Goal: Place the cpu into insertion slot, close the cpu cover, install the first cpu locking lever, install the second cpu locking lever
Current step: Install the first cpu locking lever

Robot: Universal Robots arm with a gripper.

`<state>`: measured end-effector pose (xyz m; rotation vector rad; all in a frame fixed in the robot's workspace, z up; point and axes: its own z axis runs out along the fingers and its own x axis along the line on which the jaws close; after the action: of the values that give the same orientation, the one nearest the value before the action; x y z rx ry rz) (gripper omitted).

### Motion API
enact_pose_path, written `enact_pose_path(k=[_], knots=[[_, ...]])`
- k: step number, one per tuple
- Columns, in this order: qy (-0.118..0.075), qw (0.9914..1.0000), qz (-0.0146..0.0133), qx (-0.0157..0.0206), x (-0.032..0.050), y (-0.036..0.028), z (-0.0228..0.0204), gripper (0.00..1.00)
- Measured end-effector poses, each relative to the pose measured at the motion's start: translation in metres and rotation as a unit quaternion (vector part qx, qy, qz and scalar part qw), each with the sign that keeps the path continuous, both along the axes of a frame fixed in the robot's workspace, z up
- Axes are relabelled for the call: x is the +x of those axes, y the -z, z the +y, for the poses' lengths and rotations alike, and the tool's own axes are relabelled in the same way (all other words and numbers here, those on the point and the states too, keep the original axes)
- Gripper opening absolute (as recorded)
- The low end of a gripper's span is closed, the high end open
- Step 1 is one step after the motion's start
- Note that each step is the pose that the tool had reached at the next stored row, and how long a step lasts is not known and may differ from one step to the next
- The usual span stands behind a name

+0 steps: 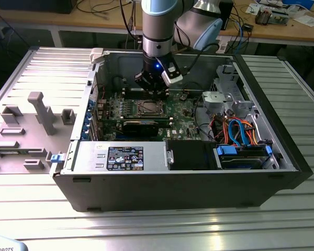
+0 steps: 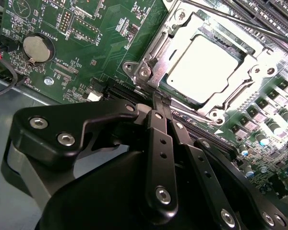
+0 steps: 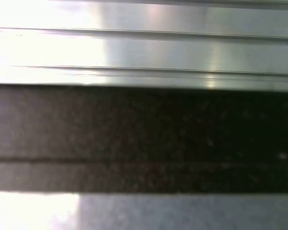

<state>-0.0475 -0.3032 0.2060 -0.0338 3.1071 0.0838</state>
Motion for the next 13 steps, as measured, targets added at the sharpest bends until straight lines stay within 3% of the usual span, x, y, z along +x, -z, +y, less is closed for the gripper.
enact_pose_path(k=[13], knots=[[0.000, 1.00000, 0.0000, 0.0000, 0.0000, -0.0008, 0.0000, 0.11]])
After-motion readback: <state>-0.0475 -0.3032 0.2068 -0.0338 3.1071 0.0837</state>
